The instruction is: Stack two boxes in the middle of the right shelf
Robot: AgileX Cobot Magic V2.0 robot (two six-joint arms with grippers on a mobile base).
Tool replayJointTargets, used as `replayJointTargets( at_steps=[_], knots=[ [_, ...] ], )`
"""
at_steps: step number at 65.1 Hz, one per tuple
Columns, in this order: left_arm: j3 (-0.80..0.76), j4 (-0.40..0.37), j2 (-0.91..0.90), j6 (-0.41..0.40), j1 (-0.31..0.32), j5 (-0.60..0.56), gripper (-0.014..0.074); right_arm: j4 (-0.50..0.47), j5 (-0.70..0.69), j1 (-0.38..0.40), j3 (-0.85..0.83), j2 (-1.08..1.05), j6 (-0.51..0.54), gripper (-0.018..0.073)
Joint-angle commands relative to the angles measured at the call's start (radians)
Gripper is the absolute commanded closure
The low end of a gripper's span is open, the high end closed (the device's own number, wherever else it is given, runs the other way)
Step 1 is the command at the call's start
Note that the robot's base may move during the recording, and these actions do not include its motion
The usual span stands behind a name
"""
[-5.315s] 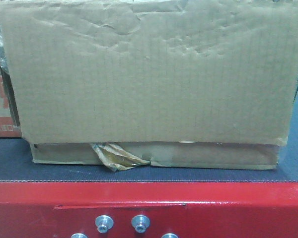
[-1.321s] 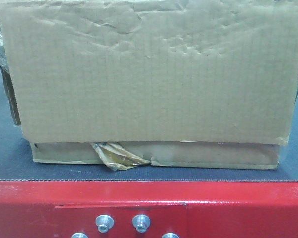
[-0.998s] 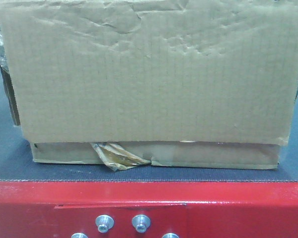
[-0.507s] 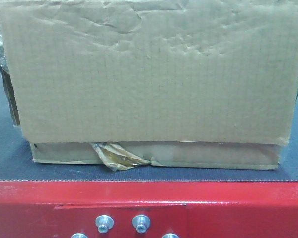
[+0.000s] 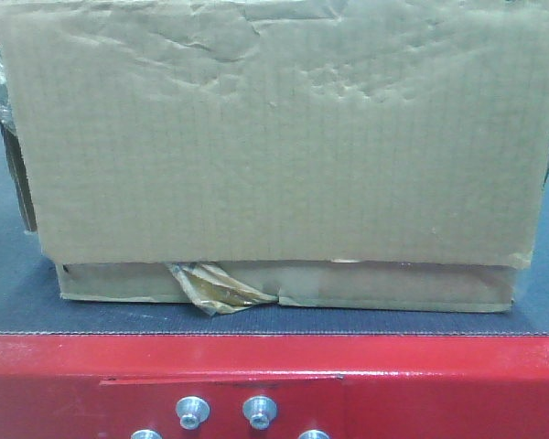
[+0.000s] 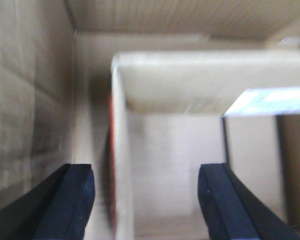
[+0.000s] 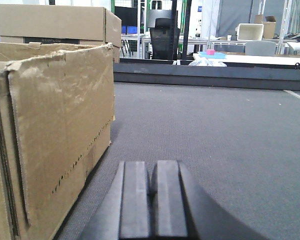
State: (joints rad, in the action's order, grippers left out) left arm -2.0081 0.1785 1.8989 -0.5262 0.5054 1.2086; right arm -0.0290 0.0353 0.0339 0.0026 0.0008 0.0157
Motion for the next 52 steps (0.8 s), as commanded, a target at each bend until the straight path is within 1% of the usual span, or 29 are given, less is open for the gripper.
replayJointTargets(
  at_steps=[1,6,10,13,19,26,31,34,36,38,52],
  knots=[
    [-0.086,0.017,-0.013,0.0,0.005,0.013,0.0239,0.004,-0.02,0.004,-0.003,-0.001,0.004,0.0721],
    [-0.164,0.056,-0.02,0.004,0.001,0.013,0.0239,0.004,-0.02,0.004,-0.003,-0.001,0.004,0.0721],
    [-0.212,0.079,-0.025,0.041,-0.004,0.013,0.0239,0.004,-0.02,0.004,-0.003,-0.001,0.004,0.0721],
    [-0.236,0.079,-0.03,0.058,-0.023,0.013,0.0239,0.004,-0.02,0.004,-0.003,-0.001,0.004,0.0721],
    [-0.236,0.062,-0.041,0.082,-0.061,0.013,0.0239,0.004,-0.02,0.004,-0.003,-0.001,0.004,0.0721],
    [-0.207,0.048,-0.044,0.114,-0.111,0.013,0.0239,0.004,-0.02,0.004,-0.003,-0.001,0.004,0.0721],
    [-0.172,0.004,-0.048,0.146,-0.142,0.013,0.0239,0.004,-0.02,0.004,-0.003,-0.001,0.004,0.0721],
    [-0.147,-0.038,-0.048,0.168,-0.157,0.013,0.0239,0.004,-0.02,0.004,-0.003,-0.001,0.004,0.0721],
    [-0.126,-0.06,-0.048,0.179,-0.162,0.013,0.0239,0.004,-0.02,0.004,-0.003,-0.001,0.004,0.0721],
    [-0.104,-0.066,-0.048,0.18,-0.162,0.013,0.0239,0.004,-0.02,0.004,-0.003,-0.001,0.004,0.0721],
    [0.032,-0.066,-0.048,0.18,-0.162,0.013,0.0239,0.004,-0.02,0.004,-0.003,-0.001,0.004,0.0721]
  ],
)
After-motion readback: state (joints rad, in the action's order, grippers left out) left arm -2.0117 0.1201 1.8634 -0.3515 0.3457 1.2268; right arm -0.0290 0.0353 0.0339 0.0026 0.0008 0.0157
